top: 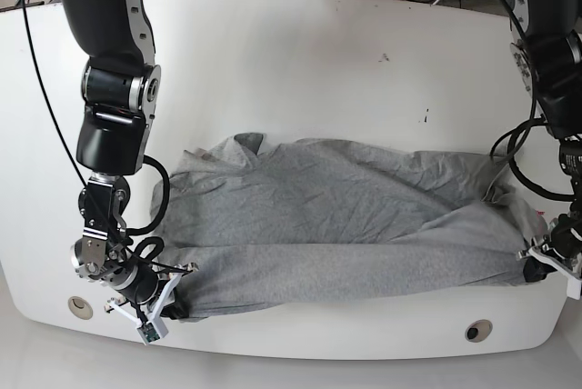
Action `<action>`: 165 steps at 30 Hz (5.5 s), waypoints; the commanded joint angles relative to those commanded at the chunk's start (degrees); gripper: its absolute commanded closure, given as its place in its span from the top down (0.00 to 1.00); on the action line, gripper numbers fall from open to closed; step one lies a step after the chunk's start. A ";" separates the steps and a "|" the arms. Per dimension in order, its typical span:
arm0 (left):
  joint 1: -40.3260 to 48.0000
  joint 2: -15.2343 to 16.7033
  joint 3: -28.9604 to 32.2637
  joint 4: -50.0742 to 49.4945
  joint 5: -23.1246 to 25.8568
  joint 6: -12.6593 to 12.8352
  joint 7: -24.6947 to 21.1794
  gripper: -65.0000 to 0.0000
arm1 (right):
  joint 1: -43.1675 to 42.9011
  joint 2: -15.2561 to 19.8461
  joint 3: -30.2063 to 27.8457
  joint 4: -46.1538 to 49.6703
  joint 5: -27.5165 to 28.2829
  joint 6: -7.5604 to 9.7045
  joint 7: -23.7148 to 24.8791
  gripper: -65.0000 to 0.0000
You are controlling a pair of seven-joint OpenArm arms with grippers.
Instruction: Layout the t-shirt on the table in an organized manner, then fold the t-shirt properly
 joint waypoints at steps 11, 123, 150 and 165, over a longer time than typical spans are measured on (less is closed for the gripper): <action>-4.48 -0.35 -0.44 1.05 8.97 2.64 -4.13 0.68 | 8.53 -1.05 -8.26 -12.31 0.53 -13.01 13.19 1.00; 26.55 1.23 -2.64 4.75 -1.58 -0.18 5.19 0.85 | -29.10 -2.81 5.63 16.79 12.75 -7.03 -14.24 0.01; 26.90 1.05 0.53 0.79 -1.93 -0.53 3.69 0.00 | -31.47 -2.99 5.71 26.46 12.75 -7.03 -19.87 0.00; 32.62 0.97 -7.74 41.14 -1.85 -5.19 25.49 0.00 | -35.43 -2.90 5.80 56.00 12.75 -7.03 -40.00 0.00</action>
